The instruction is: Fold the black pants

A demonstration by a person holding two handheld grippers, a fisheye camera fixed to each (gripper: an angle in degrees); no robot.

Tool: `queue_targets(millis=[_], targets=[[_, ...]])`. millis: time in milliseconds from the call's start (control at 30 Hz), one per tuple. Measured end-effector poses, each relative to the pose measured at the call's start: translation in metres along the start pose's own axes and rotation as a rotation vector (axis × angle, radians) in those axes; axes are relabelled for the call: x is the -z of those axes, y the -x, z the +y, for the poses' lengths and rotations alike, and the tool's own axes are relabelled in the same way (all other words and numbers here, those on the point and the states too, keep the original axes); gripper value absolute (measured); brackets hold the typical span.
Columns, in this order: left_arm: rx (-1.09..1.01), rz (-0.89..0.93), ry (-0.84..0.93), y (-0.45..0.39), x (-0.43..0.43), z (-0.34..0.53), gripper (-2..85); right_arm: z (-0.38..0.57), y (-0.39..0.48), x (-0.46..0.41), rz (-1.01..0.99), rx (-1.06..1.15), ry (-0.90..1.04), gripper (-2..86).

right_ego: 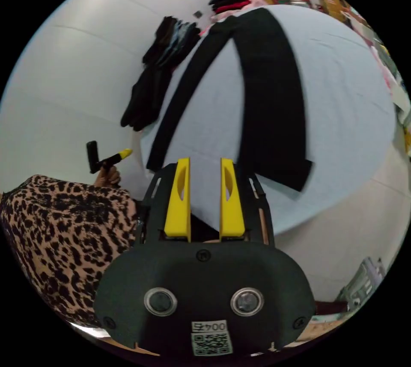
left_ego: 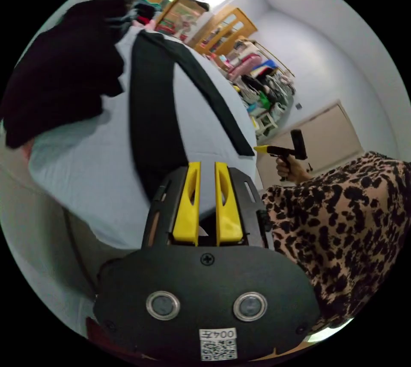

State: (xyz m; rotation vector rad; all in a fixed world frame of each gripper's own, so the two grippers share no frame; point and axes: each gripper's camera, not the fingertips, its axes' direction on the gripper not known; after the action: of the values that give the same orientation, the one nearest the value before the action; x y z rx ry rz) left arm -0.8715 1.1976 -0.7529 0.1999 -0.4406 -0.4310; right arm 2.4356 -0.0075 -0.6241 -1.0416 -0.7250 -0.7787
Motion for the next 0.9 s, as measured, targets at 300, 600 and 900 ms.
queue_targets(millis=[300, 600, 900], targets=[[-0.258, 0.178, 0.411, -0.097, -0.220, -0.127, 7.7, 0.030, -0.025, 0.035, 0.307, 0.023, 0.119, 16.0], [-0.342, 0.198, 0.532, -0.182, -0.297, -0.187, 8.1, -0.001, 0.018, 0.025, 0.292, 0.194, 0.255, 2.9], [-0.208, 0.201, 0.228, -0.150, -0.204, -0.317, 11.5, -0.123, -0.084, 0.064, -0.148, -0.125, 0.115, 0.9]])
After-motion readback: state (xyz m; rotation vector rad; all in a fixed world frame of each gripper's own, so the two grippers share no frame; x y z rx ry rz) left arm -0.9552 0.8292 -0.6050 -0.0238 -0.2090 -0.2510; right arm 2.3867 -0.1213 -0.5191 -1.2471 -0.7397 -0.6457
